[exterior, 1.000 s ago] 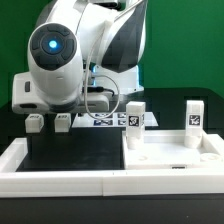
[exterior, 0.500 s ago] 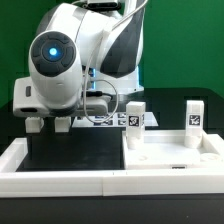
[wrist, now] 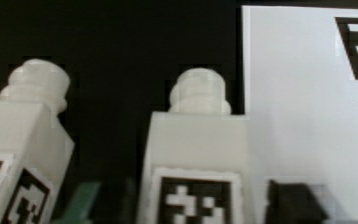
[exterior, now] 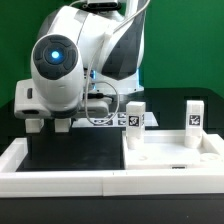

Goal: Assemble square table

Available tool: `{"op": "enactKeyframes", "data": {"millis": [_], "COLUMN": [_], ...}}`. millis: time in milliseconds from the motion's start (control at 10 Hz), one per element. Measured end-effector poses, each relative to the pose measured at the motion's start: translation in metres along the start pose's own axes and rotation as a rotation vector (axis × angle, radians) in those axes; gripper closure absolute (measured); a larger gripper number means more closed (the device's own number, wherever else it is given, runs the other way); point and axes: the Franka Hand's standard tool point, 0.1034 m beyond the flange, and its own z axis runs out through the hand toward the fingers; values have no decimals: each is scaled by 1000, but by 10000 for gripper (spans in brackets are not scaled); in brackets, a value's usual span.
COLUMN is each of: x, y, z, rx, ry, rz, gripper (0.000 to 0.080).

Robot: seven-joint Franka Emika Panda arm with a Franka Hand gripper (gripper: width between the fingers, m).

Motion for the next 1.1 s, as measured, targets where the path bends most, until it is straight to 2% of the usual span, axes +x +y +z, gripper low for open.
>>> {"op": "enactKeyframes", "data": {"millis": [700,1000,1100], "x": [-2,-27,-41], "y": [0,-8,-11], "z": [-2,-38,-56], "rx": [3,47,66], "ry": [-2,7,12], "rz": [-5,-16,-18], "gripper": [512,511,511]}}
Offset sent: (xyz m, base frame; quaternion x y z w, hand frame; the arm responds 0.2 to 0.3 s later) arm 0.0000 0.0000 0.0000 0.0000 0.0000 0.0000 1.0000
